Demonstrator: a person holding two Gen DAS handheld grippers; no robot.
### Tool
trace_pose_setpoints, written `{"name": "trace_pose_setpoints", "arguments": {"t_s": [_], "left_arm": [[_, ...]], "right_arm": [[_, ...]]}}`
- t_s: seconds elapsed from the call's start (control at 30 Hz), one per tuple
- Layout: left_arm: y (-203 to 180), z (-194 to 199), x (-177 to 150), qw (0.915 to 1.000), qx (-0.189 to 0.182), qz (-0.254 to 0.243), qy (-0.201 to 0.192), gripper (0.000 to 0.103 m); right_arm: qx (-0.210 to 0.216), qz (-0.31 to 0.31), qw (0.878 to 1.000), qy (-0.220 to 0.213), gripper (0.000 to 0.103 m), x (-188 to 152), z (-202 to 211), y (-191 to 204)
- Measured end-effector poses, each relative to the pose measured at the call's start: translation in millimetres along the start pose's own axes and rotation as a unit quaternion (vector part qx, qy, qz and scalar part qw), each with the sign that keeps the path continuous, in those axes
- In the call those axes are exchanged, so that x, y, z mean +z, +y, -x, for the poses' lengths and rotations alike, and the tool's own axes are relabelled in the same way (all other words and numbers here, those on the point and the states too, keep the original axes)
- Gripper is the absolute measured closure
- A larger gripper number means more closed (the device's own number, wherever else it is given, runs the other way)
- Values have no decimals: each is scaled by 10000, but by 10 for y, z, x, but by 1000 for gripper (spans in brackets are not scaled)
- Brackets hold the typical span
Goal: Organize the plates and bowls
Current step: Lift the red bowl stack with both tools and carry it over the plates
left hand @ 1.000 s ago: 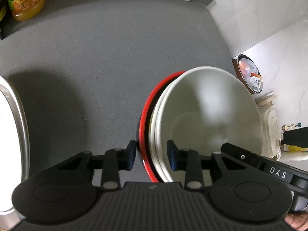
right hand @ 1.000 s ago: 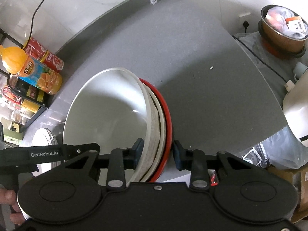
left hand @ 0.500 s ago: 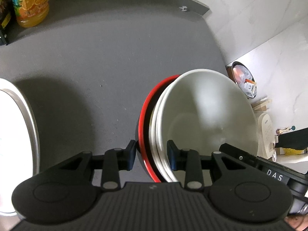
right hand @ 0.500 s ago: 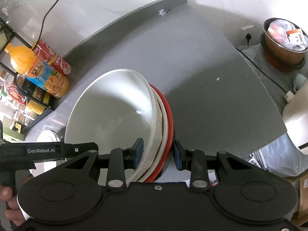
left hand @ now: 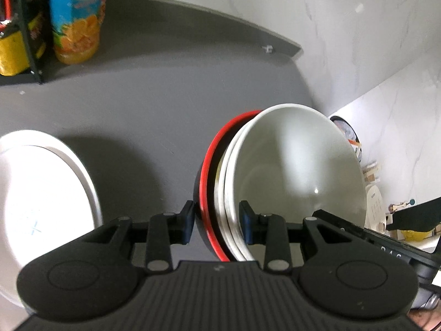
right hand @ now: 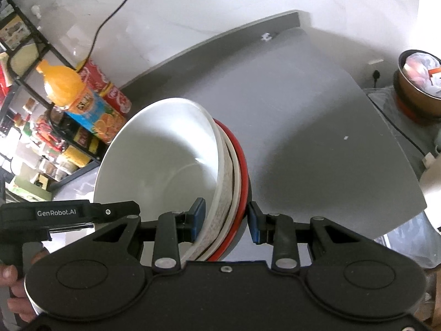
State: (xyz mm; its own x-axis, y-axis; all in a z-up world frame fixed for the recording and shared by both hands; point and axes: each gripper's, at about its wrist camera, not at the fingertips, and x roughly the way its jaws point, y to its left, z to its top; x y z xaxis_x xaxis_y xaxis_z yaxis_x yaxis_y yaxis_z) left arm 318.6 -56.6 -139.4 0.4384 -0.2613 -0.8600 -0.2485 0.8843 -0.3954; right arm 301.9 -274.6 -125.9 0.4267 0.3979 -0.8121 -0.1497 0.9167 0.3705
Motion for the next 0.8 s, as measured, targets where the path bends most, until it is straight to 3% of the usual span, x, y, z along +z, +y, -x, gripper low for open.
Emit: {"name": "trace_pose_setpoints", "arguments": {"t_s": [0.4,0.8], "left_arm": [[461,533,-91,9991,68,309,-298,71],[980,799,-62,9984,151,402,-367,71]], "right_arm": [[211,416,9989,-84,71,-52,-49,562],[270,534,9981,-145,71,-251,-143,1141]]}}
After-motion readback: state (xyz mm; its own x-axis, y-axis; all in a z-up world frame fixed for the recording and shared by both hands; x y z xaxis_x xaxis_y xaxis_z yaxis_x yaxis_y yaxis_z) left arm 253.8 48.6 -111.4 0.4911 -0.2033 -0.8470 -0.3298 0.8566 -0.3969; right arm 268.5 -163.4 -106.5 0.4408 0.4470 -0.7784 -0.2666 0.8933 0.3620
